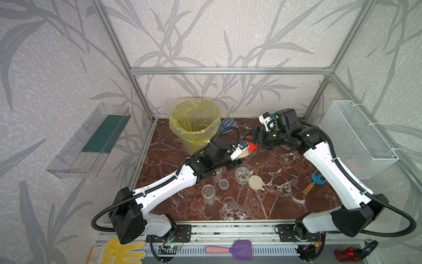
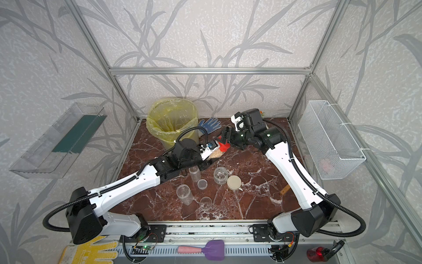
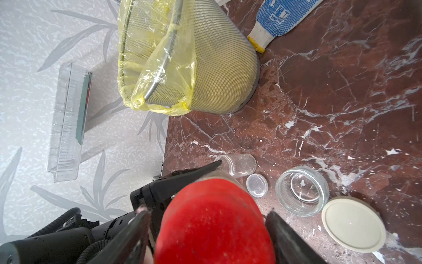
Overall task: Empty expired oatmeal from jars
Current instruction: Unscrew the lid from the jar.
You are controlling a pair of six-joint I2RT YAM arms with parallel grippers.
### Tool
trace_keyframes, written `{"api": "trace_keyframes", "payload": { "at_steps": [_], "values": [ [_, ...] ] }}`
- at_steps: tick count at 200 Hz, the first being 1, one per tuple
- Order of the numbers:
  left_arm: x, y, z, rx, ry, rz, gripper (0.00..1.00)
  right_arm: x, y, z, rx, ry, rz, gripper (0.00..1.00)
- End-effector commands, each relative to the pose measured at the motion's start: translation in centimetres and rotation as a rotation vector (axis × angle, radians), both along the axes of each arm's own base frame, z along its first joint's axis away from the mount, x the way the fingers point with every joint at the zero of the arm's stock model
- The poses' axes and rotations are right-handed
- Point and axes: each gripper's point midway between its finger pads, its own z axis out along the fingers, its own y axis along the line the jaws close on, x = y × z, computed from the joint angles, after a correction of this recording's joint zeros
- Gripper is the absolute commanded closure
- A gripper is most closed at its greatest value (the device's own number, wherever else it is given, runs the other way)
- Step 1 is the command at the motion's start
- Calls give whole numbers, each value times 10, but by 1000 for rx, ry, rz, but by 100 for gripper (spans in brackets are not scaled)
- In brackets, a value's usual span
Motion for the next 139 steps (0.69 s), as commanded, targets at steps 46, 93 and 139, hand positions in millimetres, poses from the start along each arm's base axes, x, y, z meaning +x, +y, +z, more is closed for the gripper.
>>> {"api": "trace_keyframes", "payload": {
  "at_steps": [46,93,139],
  "values": [
    [6,-6,28,-48,-74,-3,97,-27,7,-12,-16,40,97,34],
    [-10,-12,33,-99,-22,-74,98,-44,12,7,-48,-183,322,75],
    [-26,-21,23,-153,75,-140,100,-81,11,29,-63,-507,697,85]
  ]
}}
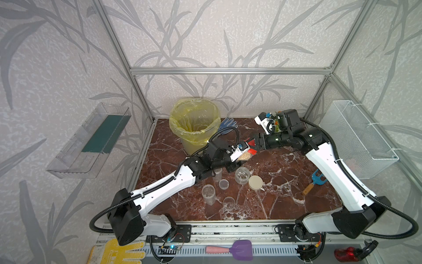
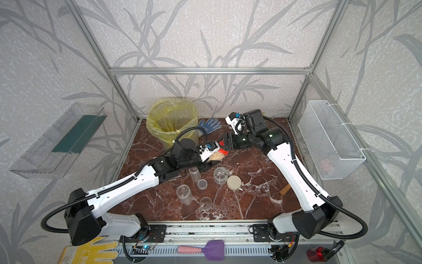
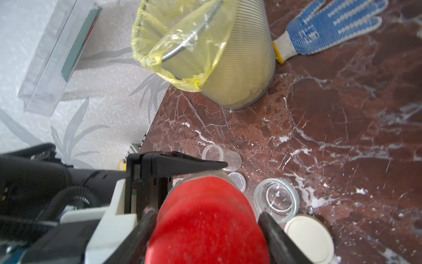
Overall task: Empty expired oatmeal from jars
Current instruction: Unscrew the lid from the jar.
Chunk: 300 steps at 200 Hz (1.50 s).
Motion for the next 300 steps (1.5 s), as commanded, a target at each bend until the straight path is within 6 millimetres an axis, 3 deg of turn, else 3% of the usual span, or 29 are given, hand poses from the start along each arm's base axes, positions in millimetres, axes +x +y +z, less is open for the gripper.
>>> {"api": "trace_keyframes", "payload": {
  "at_steps": [1,19,41,64,95,113,143,180,207,238,283,300],
  "values": [
    [-7,-12,15,-89,14,-50,100,-56,12,22,40,-198,384,85],
    [-9,-13,10,-101,39,-52,100,-68,11,25,37,-266,484,90],
    [-9,-11,2,-100,55,-39,100,-55,-5,26,41,-273,503,100],
    [-9,-8,-7,-91,68,-23,100,-52,-16,32,70,-337,548,100],
    [-6,-4,-16,-81,77,-1,100,-76,-19,47,158,-532,701,100],
    [-5,-2,-19,-69,80,10,100,-78,-22,46,123,-621,727,100],
    [-4,4,-23,-54,74,30,100,-67,-30,41,82,-610,716,100],
    [1,17,-31,-34,69,74,100,-71,-40,33,-22,-576,752,100],
    [3,26,-32,-44,80,92,100,-67,-51,44,-53,-661,715,100],
    [1,26,-31,-56,85,82,100,-81,-44,65,80,-718,745,100],
    [-2,17,-19,-101,92,41,100,-82,-35,53,143,-662,745,100],
    [-3,14,-11,-119,89,24,100,-82,-32,51,165,-658,726,77]
  ]
}}
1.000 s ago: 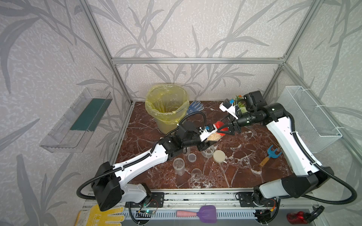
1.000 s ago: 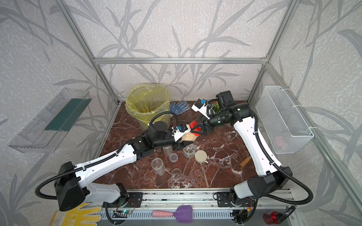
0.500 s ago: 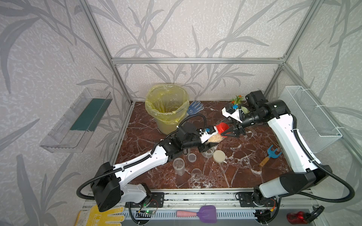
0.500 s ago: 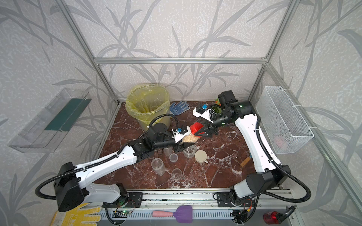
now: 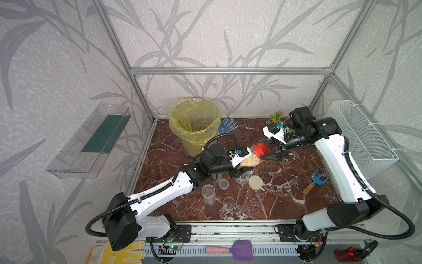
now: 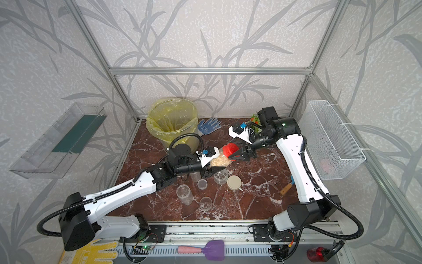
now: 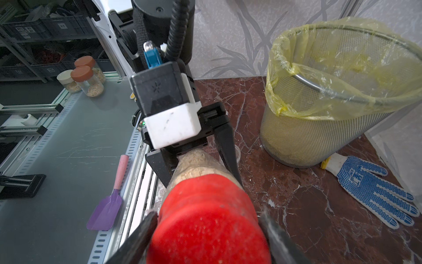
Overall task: Empty expired oatmeal from jars
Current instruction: Unscrew the lid from the jar.
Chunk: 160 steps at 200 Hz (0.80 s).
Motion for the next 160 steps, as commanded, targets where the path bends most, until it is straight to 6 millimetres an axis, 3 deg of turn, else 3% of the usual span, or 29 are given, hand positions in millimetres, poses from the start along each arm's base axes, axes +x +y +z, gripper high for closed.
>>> {"api": "trace_keyframes", "payload": {
  "at_steps": [1,31,79,160],
  "values": [
    [30,31,-30,84,120,179,100,-33,2,29,132,-14,42,76],
    [28,26,-12,47,99,152,100,-38,7,17,134,14,34,50],
    [22,26,17,-8,63,125,100,-32,4,-13,61,103,-35,35],
    [18,28,27,-26,43,116,100,-7,0,-20,-7,152,-183,7]
  ]
}}
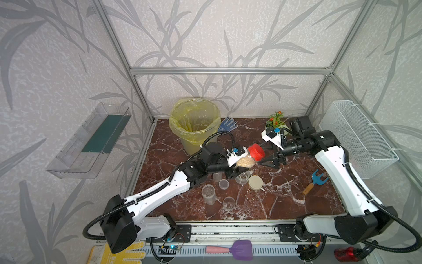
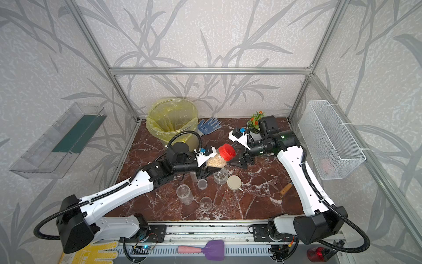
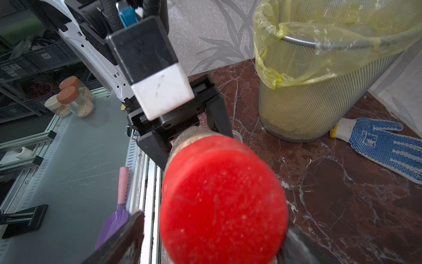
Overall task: Empty expired oatmeal from jars
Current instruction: Unscrew the lid from the jar.
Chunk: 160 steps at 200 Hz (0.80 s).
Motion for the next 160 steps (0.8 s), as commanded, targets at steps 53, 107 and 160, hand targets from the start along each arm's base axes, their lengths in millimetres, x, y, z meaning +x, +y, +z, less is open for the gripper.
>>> {"api": "trace_keyframes", "payload": {
  "at_steps": [53,107,160],
  "values": [
    [15,13,41,-64,-79,95,100,3,-10,7,-10,-38,-143,6],
    [13,21,47,-50,-125,124,100,24,-30,30,26,-13,-429,9],
    [29,30,39,48,-225,239,100,25,-23,49,238,589,-807,19]
  ]
}}
